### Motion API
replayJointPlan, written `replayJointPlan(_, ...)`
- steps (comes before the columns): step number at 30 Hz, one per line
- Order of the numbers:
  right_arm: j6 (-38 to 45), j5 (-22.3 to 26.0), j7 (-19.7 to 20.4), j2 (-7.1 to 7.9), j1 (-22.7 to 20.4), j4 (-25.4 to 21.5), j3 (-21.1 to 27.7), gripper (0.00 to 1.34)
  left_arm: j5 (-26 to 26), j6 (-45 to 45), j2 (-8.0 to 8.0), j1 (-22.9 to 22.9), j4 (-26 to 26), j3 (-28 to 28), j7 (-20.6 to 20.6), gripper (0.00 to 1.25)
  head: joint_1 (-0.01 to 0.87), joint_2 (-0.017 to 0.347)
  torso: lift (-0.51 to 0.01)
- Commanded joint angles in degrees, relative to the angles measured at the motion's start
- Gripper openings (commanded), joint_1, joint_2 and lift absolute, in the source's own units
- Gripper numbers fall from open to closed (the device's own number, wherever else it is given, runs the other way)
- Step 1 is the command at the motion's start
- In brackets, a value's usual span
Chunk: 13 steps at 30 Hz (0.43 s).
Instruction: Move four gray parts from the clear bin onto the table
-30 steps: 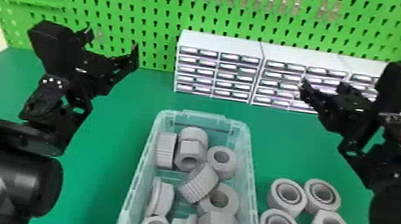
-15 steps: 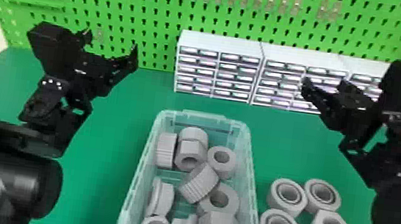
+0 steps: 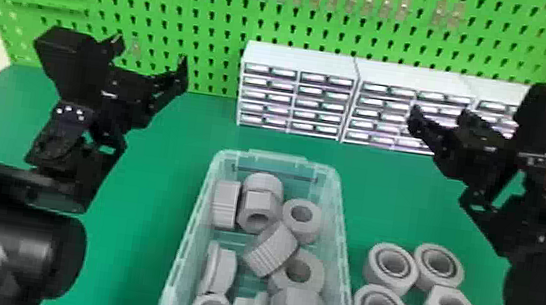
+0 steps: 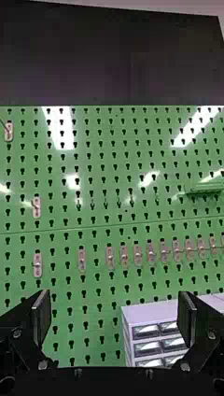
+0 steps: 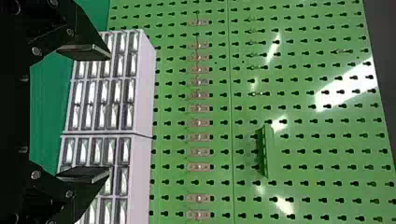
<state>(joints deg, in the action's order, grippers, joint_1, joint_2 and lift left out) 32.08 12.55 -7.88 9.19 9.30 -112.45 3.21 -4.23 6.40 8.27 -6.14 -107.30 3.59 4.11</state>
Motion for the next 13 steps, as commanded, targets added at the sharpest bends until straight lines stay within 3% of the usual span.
replayJointPlan(1, 0.00, 0.01, -0.03, 0.13, 0.37, 0.13, -0.40, 0.94, 1.59, -0.69, -0.01, -0.01, -0.02, 0.28, 0.02, 1.01, 0.678, 0.034, -0.050)
replayJointPlan(13, 0.00, 0.01, -0.03, 0.22, -0.07, 0.22, -0.31, 0.94, 3.79, -0.60, -0.01, -0.63, -0.02, 0.63, -0.07, 1.01, 0.678, 0.034, -0.050)
